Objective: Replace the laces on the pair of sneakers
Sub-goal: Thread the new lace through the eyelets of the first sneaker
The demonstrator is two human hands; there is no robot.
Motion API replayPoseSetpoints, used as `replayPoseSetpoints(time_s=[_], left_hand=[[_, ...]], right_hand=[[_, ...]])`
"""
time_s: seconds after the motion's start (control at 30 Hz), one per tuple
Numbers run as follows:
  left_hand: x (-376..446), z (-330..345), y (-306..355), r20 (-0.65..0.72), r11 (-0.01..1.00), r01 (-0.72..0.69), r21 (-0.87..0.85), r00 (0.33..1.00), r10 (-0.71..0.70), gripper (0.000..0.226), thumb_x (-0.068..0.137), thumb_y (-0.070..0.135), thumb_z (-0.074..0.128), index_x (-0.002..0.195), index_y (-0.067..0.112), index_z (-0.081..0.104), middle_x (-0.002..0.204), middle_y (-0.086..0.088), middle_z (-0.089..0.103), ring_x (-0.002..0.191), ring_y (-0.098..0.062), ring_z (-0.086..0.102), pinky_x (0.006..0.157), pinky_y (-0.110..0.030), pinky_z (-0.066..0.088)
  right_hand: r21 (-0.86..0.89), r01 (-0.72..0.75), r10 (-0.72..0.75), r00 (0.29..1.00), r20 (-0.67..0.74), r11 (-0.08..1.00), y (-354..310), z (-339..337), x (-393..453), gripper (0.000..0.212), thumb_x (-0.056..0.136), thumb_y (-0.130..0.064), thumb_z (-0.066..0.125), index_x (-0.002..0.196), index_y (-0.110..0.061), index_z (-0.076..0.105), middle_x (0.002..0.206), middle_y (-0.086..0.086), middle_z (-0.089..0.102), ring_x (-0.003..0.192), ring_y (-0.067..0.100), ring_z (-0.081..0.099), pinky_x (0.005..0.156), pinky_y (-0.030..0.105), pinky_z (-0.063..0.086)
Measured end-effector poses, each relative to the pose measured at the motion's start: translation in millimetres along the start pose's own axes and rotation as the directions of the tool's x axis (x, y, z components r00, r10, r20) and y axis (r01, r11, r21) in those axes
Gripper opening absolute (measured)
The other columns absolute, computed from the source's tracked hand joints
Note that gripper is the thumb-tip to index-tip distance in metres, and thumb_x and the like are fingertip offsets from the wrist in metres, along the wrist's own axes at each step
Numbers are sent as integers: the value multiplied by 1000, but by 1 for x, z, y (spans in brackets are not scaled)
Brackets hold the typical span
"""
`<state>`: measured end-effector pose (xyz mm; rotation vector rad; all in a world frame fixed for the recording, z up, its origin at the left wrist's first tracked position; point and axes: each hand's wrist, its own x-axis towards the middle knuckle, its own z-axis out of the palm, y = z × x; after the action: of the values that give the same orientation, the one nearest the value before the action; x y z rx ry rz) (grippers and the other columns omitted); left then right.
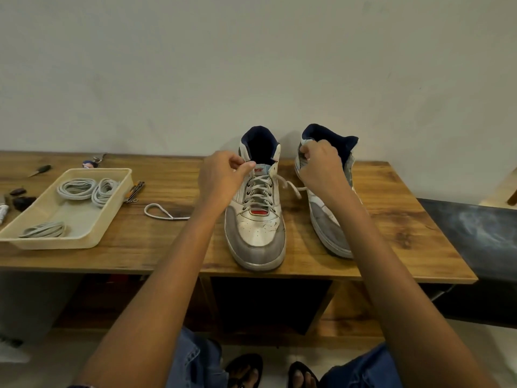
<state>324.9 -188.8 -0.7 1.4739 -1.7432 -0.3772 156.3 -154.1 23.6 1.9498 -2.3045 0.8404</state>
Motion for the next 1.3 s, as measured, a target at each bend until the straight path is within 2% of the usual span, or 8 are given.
replayPoseSetpoints(time_s=[0.1,0.23,0.37,0.47,0.63,0.9,1.07,1.3], left_hand=[[-6,7,13,-20,997,-9,79,1000,11,34,78,46,70,87,14,72,81,1,70,73,-13,64,67,-31,55],[-7,8,12,-22,997,64,46,998,-63,21,81,33,70,80,13,74,75,-1,70,66,-15,63,57,-27,50],[2,9,-3,132,940,241,-243,968,-214,9,80,19,72,79,10,75,72,-6,71,67,-22,67,68,-35,58],[3,6,-7,267,830,370,-417,923,-278,15,83,11,69,92,-1,71,70,-4,66,58,-10,62,52,-16,51],[2,2,-6,313,784,411,-466,905,-288,18,84,10,67,100,2,68,71,-1,63,60,-8,58,45,-9,46],[7,7,-14,275,808,393,-439,915,-296,20,84,11,68,101,1,70,74,-3,65,61,-9,59,52,-15,46],[6,4,-15,283,809,377,-451,920,-271,20,84,12,68,100,1,69,69,0,63,60,-9,59,56,-17,49],[5,2,-14,293,807,371,-460,921,-257,17,84,11,68,98,2,70,68,-1,64,60,-9,59,51,-12,47]], right_hand=[[91,80,-76,996,-50,993,-7,-3,0,35,89,8,46,122,-1,55,114,16,61,109,29,54,90,36,46],[221,194,-171,978,-119,956,-19,7,-4,24,89,8,44,107,-7,50,76,-5,56,86,27,60,73,46,52],[205,156,-153,988,-30,966,-26,8,-2,16,93,2,46,98,-2,60,89,9,61,81,20,53,80,36,46],[199,182,-185,983,-4,963,-31,14,3,18,92,3,48,97,1,66,94,10,65,80,18,56,84,32,42],[155,245,-254,966,43,957,-39,33,3,38,89,10,45,122,-5,57,107,15,65,99,29,60,85,35,48],[57,293,-293,956,-18,954,-44,47,0,22,90,2,52,105,-2,67,100,15,58,97,26,49,63,22,27],[230,238,-203,965,-165,944,-45,67,-2,10,88,-3,59,93,-5,67,83,13,67,77,26,61,69,41,53],[539,162,-69,979,-190,826,-43,60,-5,8,79,-2,69,83,-9,70,82,1,70,76,12,63,71,24,51]])
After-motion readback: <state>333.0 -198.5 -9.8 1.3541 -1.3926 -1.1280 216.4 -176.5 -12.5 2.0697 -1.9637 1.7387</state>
